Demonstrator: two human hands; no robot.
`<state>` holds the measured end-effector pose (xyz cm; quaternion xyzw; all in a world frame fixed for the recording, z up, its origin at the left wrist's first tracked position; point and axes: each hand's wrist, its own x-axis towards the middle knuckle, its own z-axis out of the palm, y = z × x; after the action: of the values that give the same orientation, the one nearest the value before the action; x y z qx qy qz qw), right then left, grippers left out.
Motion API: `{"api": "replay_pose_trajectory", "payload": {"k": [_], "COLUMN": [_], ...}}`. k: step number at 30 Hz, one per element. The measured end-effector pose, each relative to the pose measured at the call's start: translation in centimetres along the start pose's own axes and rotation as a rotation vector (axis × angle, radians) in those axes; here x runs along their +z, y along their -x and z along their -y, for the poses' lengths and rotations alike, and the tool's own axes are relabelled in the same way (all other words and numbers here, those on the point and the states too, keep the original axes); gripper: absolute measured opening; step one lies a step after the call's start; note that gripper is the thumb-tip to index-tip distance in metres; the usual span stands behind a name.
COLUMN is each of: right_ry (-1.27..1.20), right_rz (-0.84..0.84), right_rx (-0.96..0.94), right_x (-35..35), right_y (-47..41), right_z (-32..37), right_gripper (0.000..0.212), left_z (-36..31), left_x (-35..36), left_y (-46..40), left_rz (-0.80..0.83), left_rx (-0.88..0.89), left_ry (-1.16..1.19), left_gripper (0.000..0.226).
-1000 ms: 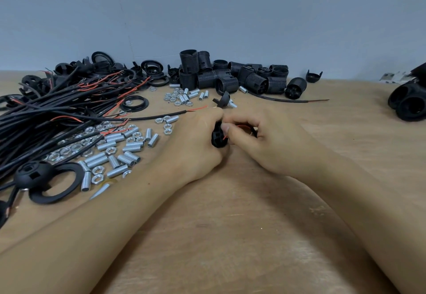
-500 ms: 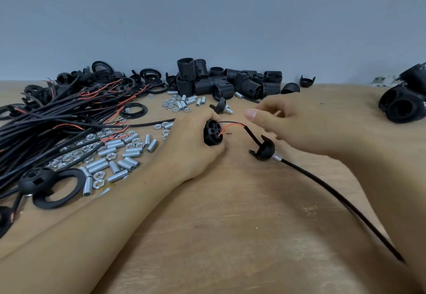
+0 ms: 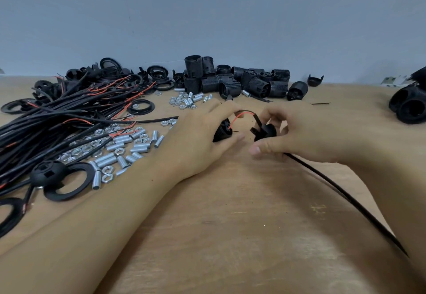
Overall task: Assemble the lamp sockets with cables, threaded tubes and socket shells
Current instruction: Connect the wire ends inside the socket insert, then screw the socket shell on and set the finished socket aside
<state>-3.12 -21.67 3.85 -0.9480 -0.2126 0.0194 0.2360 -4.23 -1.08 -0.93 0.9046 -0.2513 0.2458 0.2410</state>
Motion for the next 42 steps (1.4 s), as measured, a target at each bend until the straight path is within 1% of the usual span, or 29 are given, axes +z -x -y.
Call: {"api": "replay_pose_trajectory", "payload": {"k": [3, 5, 9, 12, 14, 17, 19, 21, 23, 26, 29, 33, 34, 35, 36, 38, 39, 41, 42], "right_ry": [0.024, 0.062, 0.209, 0.263, 0.195, 0.094, 0.108, 0.170, 0.213, 0.182, 0.108, -0.049, -0.063, -0.069, -0.080, -0.133, -0.145, -0.122, -0.101], "right_rz": [-0.104, -0.170, -0.151, -0.171, -0.167, -0.132, -0.095, -0.098, -0.113, -0.146, -0.169, -0.076, -0.064, -0.058, -0.061, -0.086, -0.105, -0.120, -0.110], "right_rx": [-0.105, -0.133, -0.230, -0.253, -0.285, -0.304, -0.284, -0.254, -0.238, -0.212, -0.235, -0.342, -0.351, -0.341, -0.311, -0.248, -0.238, -0.231, -0.225], "right_x": [0.8, 1.2, 2.3, 2.6, 2.5, 2.4, 2.2, 2.1, 2.2, 2.2, 2.1, 1.7, 1.6, 1.6, 1.6, 1.5, 1.5, 1.6, 1.6], "right_y": [-0.4, -0.5, -0.7, -0.8, -0.6, -0.5, -0.6, -0.7, -0.7, -0.7, -0.5, 0.2, 0.2, 0.2, 0.2, 0.1, 0.1, 0.1, 0.1], "right_z": [0.1, 0.4, 0.5, 0.6, 0.6, 0.4, 0.2, 0.1, 0.0, 0.2, 0.7, 1.8, 1.9, 1.9, 1.8, 1.5, 1.4, 1.3, 1.3], "right_gripper": [0.037, 0.043, 0.051, 0.058, 0.061, 0.059, 0.059, 0.060, 0.056, 0.052, 0.043, 0.016, 0.013, 0.015, 0.021, 0.034, 0.035, 0.036, 0.038], "left_z": [0.2, 0.2, -0.1, -0.2, -0.1, -0.1, -0.1, -0.1, 0.0, 0.1, 0.2, 0.1, 0.1, 0.1, 0.1, 0.0, 0.0, -0.2, -0.2], "left_x": [-0.2, -0.2, -0.1, -0.1, -0.2, -0.4, -0.5, -0.6, -0.6, -0.6, -0.5, -0.6, -0.6, -0.7, -0.8, -1.0, -1.0, -1.0, -1.0], "left_y": [0.0, 0.0, 0.0, 0.0, 0.0, 0.1, 0.2, 0.2, 0.1, 0.1, 0.1, 0.1, 0.2, 0.2, 0.3, 0.4, 0.4, 0.5, 0.5], "left_rz": [-0.002, -0.005, -0.036, -0.037, -0.023, 0.001, 0.039, 0.099, 0.129, 0.127, 0.143, 0.132, 0.129, 0.131, 0.141, 0.189, 0.220, 0.261, 0.269], "left_rx": [-0.008, -0.003, 0.036, 0.019, 0.008, -0.003, -0.037, -0.051, -0.031, -0.024, 0.001, -0.030, -0.037, -0.040, -0.044, -0.074, -0.097, -0.122, -0.117], "left_ry": [-0.002, 0.010, 0.035, 0.054, 0.078, 0.079, 0.064, 0.063, 0.085, 0.066, 0.044, 0.039, 0.052, 0.084, 0.138, 0.262, 0.284, 0.262, 0.246], "left_gripper": [0.032, 0.027, 0.015, 0.015, 0.017, 0.021, 0.028, 0.033, 0.032, 0.031, 0.029, 0.032, 0.034, 0.035, 0.034, 0.025, 0.024, 0.037, 0.039]}}
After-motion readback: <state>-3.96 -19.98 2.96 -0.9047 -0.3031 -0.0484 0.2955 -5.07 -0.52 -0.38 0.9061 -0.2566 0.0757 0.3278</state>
